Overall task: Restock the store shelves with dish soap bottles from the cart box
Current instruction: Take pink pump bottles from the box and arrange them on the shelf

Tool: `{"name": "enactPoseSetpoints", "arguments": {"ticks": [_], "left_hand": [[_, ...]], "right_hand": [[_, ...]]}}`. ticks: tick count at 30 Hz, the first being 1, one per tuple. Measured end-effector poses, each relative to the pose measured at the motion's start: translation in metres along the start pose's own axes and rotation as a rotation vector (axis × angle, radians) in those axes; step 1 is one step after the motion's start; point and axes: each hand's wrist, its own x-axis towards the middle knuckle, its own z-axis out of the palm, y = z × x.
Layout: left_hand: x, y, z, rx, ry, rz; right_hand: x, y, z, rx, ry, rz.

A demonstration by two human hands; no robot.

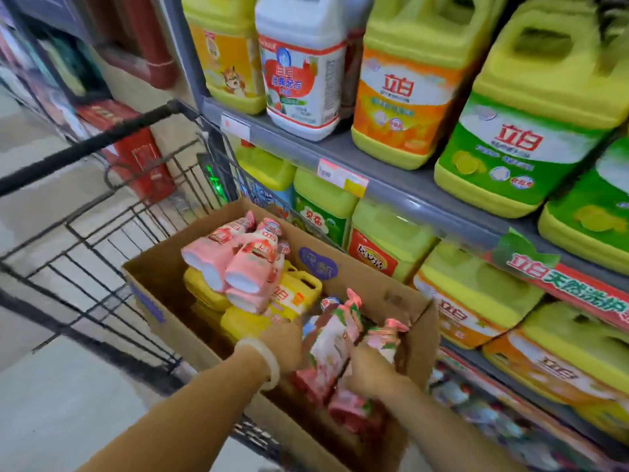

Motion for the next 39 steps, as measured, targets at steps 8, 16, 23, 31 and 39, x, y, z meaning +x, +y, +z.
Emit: {"name": "enactPoseSetpoints", "arguments": {"ticks": [8, 16, 23, 31, 39], "left_hand": [[0.089, -0.015, 0.025, -0.231, -0.208, 0.062], [0.138, -0.023, 0.051, -0.471, -0.386, -0.103], [0.138, -0.042, 0.035, -0.716, -0.525, -0.186], [0.103, -0.039, -0.003, -0.942, -0.591, -0.050], [0.039, 0.028, -0.039, -0.865, -0.552, 0.238]], "right_hand": [[0.058, 0.004, 0.035, -0.052, 0.033, 0.151], [0.069, 0.009, 0.053, -0.092, 0.070, 0.213], [0.063, 0.019, 0.037, 0.380, 0.065, 0.203], [0.038, 0.000, -0.001, 1.354, -0.066, 0.108], [-0.057, 0.007, -0.030, 1.411, 0.283, -0.046]]}}
